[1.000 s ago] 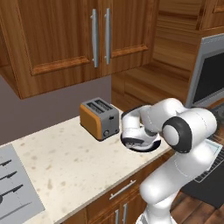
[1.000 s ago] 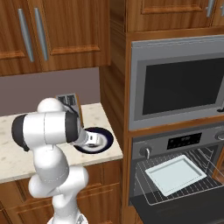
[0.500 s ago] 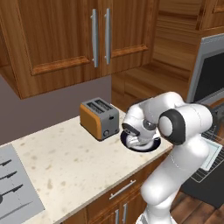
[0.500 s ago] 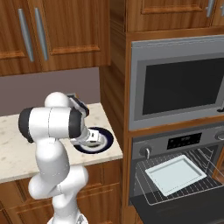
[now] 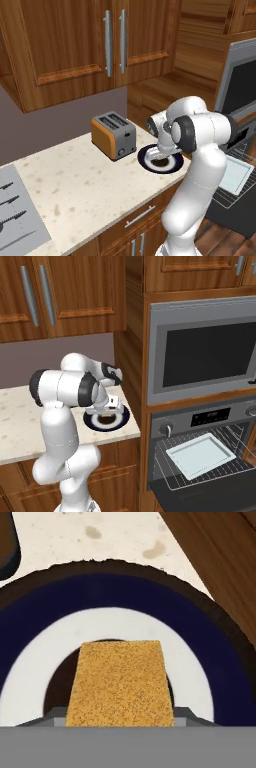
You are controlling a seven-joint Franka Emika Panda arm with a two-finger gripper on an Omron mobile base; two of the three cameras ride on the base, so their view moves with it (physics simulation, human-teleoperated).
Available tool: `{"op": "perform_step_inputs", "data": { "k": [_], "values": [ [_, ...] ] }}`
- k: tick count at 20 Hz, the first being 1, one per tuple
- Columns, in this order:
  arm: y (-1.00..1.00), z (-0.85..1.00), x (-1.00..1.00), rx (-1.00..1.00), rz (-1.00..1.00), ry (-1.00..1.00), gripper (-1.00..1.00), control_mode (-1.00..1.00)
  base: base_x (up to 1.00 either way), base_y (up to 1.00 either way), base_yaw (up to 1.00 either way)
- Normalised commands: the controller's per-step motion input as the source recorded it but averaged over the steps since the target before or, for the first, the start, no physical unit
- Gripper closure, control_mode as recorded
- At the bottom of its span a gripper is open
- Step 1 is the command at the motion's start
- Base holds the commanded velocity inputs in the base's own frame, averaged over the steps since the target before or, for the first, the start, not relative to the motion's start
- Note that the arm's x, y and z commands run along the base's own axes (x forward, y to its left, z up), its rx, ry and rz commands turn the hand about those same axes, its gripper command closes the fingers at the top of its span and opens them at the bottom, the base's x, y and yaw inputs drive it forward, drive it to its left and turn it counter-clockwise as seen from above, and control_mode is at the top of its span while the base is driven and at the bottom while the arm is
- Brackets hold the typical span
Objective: Take the baked cake out of the oven and place it on the plate for cooling. Then close the oven door.
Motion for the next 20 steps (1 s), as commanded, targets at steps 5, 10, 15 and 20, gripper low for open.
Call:
{"op": "perform_step_inputs", "data": {
  "k": [5,10,15,20],
  "values": [
    [0.00,0.00,0.09,0.00,0.00,0.09,1.00,-1.00,0.00,0.00,0.00],
    [0.00,-0.02,0.00,0.00,0.00,0.06,-1.00,-1.00,0.00,0.00,0.00],
    [0.00,0.00,0.00,0.00,0.00,0.02,-1.00,-1.00,0.00,0.00,0.00],
    [0.00,0.00,0.00,0.00,0.00,0.00,-1.00,-1.00,0.00,0.00,0.00]
  ]
}}
